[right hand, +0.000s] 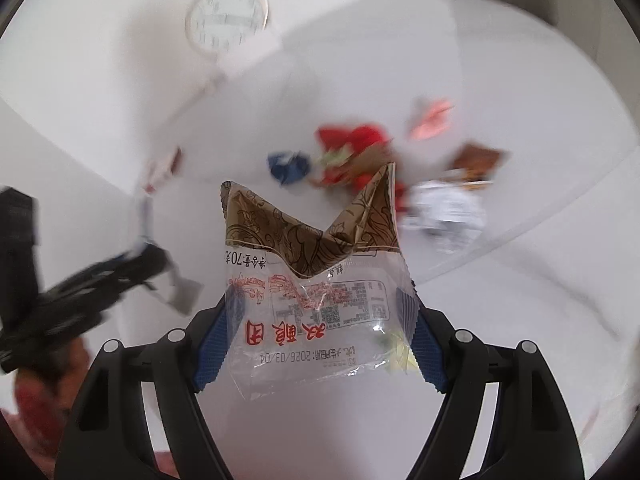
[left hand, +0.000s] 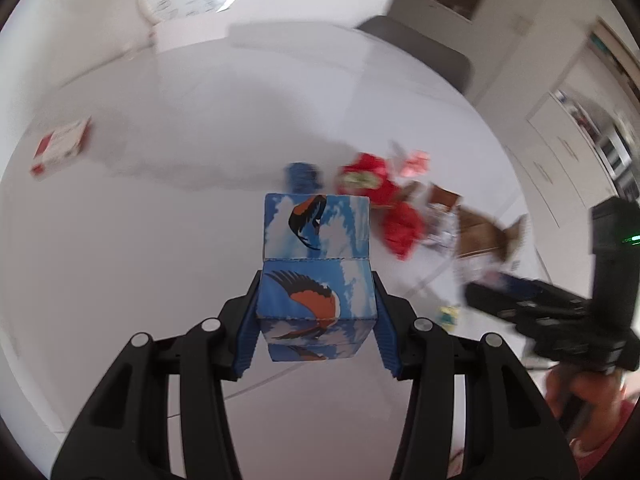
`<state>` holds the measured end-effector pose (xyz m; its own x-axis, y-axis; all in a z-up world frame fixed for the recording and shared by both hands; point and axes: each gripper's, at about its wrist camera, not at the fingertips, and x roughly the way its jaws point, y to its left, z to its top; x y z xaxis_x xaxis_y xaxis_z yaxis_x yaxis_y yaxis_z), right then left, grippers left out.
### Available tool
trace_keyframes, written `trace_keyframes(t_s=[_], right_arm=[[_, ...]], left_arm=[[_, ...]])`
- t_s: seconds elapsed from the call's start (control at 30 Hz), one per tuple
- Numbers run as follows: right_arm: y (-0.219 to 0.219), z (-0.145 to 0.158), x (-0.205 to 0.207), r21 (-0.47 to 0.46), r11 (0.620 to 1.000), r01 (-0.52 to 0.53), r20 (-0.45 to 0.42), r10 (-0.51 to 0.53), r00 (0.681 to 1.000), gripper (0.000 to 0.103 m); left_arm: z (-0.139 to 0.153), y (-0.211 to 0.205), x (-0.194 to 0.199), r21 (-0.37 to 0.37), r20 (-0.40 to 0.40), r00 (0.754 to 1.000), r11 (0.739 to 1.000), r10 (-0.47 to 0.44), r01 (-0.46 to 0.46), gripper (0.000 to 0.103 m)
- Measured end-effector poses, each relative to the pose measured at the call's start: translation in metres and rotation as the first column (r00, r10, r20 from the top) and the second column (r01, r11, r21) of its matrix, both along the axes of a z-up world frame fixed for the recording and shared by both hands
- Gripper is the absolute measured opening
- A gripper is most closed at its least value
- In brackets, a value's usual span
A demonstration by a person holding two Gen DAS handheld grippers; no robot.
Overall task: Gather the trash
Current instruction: 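Drop the plastic bag into the bin with the right tool while the left tool holds the blue box, then carry the blue box over the bin and release it with the left tool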
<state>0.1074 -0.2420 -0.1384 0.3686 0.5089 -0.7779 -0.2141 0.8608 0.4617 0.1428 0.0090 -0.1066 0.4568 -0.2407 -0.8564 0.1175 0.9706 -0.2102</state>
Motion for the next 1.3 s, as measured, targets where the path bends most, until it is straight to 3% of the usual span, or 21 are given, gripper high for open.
trace_keyframes(t_s=[0.1, 0.2, 0.3, 0.4, 0.57, 0.6, 0.63, 0.73, 0.87, 0.93, 1.23, 1.3], right_arm=[[-0.068, 0.021, -0.044, -0.049, 0.991, 0.121, 0.045, -0.119, 0.992, 0.078], [-0.133, 0.010, -0.089, -0.187, 0.948, 0.256, 0.033, -0.255, 0.967, 0.079], [-0.197, -0.036, -0.124, -0.305, 0.890, 0.339, -0.051, -0.370, 0.927, 0.079], [-0.238, -0.091, -0.148, -0.352, 0.867, 0.353, -0.146, -0.423, 0.894, 0.079], [-0.278, -0.192, -0.158, -0.378, 0.877, 0.298, -0.294, -0.419, 0.859, 0.082], [-0.283, -0.210, -0.158, -0.377, 0.882, 0.281, -0.318, -0.409, 0.855, 0.089], [-0.285, -0.225, -0.158, -0.385, 0.886, 0.260, -0.344, -0.399, 0.850, 0.096], [-0.288, -0.249, -0.163, -0.391, 0.898, 0.202, -0.389, -0.360, 0.848, 0.098], [-0.298, -0.237, -0.172, -0.338, 0.920, 0.197, -0.363, -0.320, 0.875, 0.101], [-0.305, -0.217, -0.183, -0.322, 0.923, 0.210, -0.337, -0.319, 0.886, 0.101], [-0.351, -0.142, -0.213, -0.288, 0.897, 0.334, -0.188, -0.395, 0.899, 0.101], [-0.361, -0.132, -0.220, -0.286, 0.887, 0.362, -0.168, -0.418, 0.893, 0.101]], left_arm=[[0.008, -0.039, -0.008, -0.012, 0.018, 0.995, 0.995, -0.097, 0.097, 0.048], [0.010, -0.087, -0.019, -0.036, 0.017, 0.978, 0.978, -0.206, 0.207, 0.048], [0.007, -0.140, -0.036, -0.045, 0.007, 0.951, 0.950, -0.310, 0.310, 0.048], [0.005, -0.191, -0.054, -0.026, -0.001, 0.918, 0.918, -0.396, 0.395, 0.048], [-0.005, -0.265, -0.084, 0.001, -0.043, 0.878, 0.879, -0.476, 0.477, 0.048], [-0.006, -0.272, -0.090, 0.004, -0.047, 0.875, 0.876, -0.482, 0.483, 0.048], [-0.007, -0.283, -0.094, 0.008, -0.054, 0.872, 0.873, -0.487, 0.488, 0.048], [-0.016, -0.309, -0.110, 0.022, -0.087, 0.863, 0.865, -0.498, 0.502, 0.048], [-0.029, -0.336, -0.123, 0.047, -0.117, 0.847, 0.849, -0.518, 0.526, 0.048], [-0.040, -0.349, -0.130, 0.044, -0.139, 0.836, 0.840, -0.531, 0.541, 0.048], [-0.090, -0.402, -0.153, 0.032, -0.216, 0.784, 0.798, -0.582, 0.602, 0.048], [-0.107, -0.413, -0.156, 0.022, -0.240, 0.770, 0.789, -0.591, 0.613, 0.058]])
